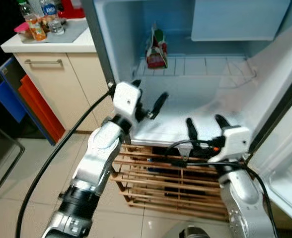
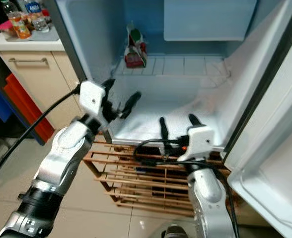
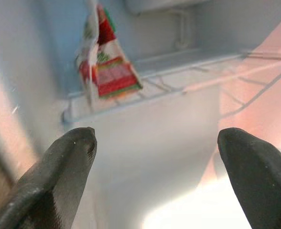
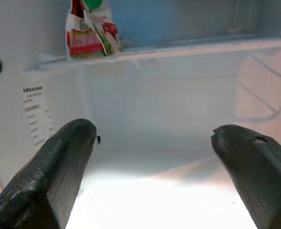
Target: Restocking fridge
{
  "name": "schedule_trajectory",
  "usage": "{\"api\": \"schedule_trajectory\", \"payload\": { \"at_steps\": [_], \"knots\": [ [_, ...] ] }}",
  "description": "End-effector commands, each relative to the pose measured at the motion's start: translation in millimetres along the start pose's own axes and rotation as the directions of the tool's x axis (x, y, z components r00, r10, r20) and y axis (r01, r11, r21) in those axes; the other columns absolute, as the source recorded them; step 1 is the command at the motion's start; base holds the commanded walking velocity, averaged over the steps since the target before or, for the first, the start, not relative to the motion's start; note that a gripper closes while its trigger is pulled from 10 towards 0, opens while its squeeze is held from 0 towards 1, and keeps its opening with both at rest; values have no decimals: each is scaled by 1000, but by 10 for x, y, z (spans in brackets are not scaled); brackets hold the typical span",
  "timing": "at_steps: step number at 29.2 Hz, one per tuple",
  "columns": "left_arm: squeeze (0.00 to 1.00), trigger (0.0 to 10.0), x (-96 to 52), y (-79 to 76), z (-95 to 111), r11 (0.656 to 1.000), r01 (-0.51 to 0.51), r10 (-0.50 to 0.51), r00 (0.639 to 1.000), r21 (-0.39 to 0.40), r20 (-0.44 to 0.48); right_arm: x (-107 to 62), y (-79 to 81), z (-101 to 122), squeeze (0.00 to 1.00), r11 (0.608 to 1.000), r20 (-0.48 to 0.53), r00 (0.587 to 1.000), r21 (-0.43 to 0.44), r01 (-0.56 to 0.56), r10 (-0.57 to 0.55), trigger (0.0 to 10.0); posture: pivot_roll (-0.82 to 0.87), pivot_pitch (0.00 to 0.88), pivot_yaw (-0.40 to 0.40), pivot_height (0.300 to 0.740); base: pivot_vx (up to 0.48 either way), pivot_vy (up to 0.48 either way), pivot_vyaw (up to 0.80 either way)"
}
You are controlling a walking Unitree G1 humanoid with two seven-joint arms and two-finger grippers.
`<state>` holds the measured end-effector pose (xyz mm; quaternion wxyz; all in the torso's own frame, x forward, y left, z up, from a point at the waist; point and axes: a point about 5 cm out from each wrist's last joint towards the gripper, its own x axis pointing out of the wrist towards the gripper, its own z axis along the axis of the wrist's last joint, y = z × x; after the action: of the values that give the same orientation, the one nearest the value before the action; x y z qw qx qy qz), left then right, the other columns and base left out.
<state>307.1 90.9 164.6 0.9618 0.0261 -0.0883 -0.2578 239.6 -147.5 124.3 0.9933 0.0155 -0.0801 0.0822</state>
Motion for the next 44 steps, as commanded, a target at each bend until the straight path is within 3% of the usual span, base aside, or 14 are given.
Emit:
{"api": "schedule_trajectory", "payload": {
  "at_steps": [1, 9, 25, 31, 39, 44],
  "knots": [
    [0, 10000, -29, 26, -10, 1000, -14, 14, 1000, -7, -4, -29, -19, -32, 0, 999, 4, 1000, -25, 22, -22, 10000, -218, 0, 87, 740, -371, 0, 0],
    [0, 10000, 37, 39, -22, 999, -36, 36, 999, 30, -5, 84, -63, -58, 0, 998, 12, 1000, -52, 18, -17, 10000, -227, 0, 78, 740, -411, 0, 0],
    [0, 10000, 24, 23, -58, 998, -33, 32, 999, 54, 4, 20, -78, -188, 0, 998, -31, 999, -65, 4, -6, 10000, -238, 0, 76, 740, -385, 0, 0],
    [0, 10000, 28, 1, -78, 998, -21, 21, 1000, 50, 7, -14, -102, -217, 0, 997, -43, 999, -76, 4, -7, 10000, -248, 0, 79, 740, 0, 0, 0],
    [0, 10000, -22, -18, -112, 1000, 25, -25, 999, 12, 23, -180, -132, -448, 0, 993, -149, 989, -115, -6, -11, 10000, -252, 0, 81, 740, 0, -166, 0],
    [0, 10000, -2, -22, -124, 1000, 20, -21, 1000, 4, 19, -193, -258, -526, 0, 976, -197, 974, -204, 73, -114, 10000, -255, 0, 84, 740, 0, -439, 0]
  ]
}}
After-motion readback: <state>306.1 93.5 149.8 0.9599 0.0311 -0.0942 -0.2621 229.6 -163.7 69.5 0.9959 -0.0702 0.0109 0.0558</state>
